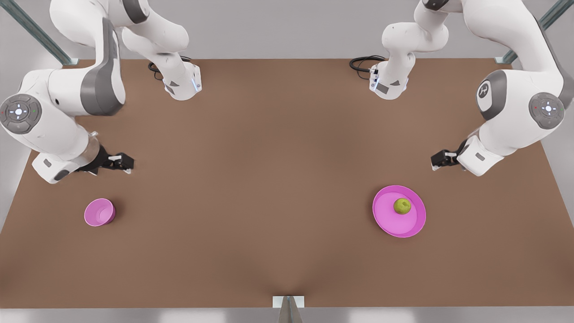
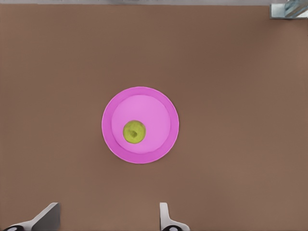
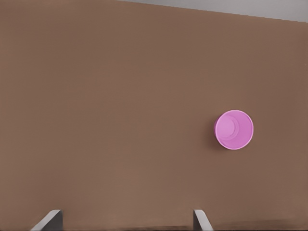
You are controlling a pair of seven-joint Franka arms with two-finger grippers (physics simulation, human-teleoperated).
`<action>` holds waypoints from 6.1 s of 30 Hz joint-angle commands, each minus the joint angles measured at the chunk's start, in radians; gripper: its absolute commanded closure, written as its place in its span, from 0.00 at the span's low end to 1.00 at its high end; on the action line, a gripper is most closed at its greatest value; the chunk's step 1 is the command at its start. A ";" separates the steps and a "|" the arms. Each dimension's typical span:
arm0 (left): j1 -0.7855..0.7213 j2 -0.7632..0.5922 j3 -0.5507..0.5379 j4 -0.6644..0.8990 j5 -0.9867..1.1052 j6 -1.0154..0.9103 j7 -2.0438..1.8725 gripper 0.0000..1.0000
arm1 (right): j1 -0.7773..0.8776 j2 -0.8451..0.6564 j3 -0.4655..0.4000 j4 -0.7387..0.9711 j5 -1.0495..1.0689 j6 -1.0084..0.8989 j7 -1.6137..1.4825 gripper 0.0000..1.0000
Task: Use the left arm to pick up the apple from the plate, transfer it to the gripper of the right arm, and then use the right arm to place it into the bowl
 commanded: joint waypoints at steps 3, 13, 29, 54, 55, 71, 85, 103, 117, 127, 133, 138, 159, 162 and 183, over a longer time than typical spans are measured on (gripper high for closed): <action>0.007 0.079 0.007 -0.057 0.004 0.148 0.081 0.00 | -0.010 -0.018 -0.019 -0.034 0.031 0.012 -0.047 0.00; 0.044 0.352 0.056 -0.318 -0.008 0.699 0.076 0.00 | -0.012 -0.015 0.026 -0.028 0.031 0.014 -0.025 0.00; -0.031 0.352 0.052 -0.410 -0.034 0.786 -0.036 0.00 | -0.012 -0.015 0.026 -0.028 0.033 0.015 -0.031 0.00; -0.042 0.461 0.052 -0.411 -0.034 0.883 -0.047 0.25 | -0.003 -0.014 0.041 -0.020 0.030 0.021 -0.051 0.00; -0.043 0.461 0.052 -0.411 -0.034 0.883 -0.047 0.25 | -0.003 -0.012 0.041 -0.020 0.030 0.021 -0.051 0.00; -0.051 0.465 -0.341 0.085 -0.584 0.604 0.932 0.31 | -0.003 -0.012 0.043 -0.020 0.030 0.020 -0.051 0.00; -0.267 0.909 -0.476 0.521 -1.134 0.888 2.035 0.31 | 0.001 -0.012 0.087 -0.017 0.033 0.018 0.030 0.00; -0.379 0.990 -0.508 0.642 -1.151 1.018 2.147 0.31 | 0.028 0.750 0.190 0.360 1.309 0.267 -0.097 0.00; -0.379 0.993 -0.524 0.647 -1.154 1.030 2.145 0.31 | 0.001 0.804 0.184 0.336 1.190 0.055 -0.295 0.00; -0.379 0.993 -0.522 0.647 -1.154 1.032 2.145 0.31 | 0.033 0.807 0.193 0.334 1.303 0.225 -0.521 0.00; -0.385 0.995 -0.522 0.647 -1.154 1.039 2.145 0.29 | 0.059 0.830 0.201 0.333 1.357 0.311 -0.622 0.00; -0.390 0.995 -0.522 0.647 -1.154 1.046 2.145 0.29 | 0.066 0.827 0.201 0.333 1.386 0.302 -0.639 0.01; -0.389 0.999 -0.519 0.645 -1.154 1.046 2.144 0.29 | 0.080 0.796 0.256 0.252 1.400 0.326 -0.723 0.05; -0.389 0.999 -0.519 0.647 -1.154 1.046 2.144 0.29 | 0.080 0.796 0.256 0.252 1.401 0.340 -0.723 0.11; -0.370 0.996 -0.513 0.645 -1.154 1.046 2.087 0.00 | -0.039 0.674 0.255 0.106 1.223 0.325 -0.725 0.31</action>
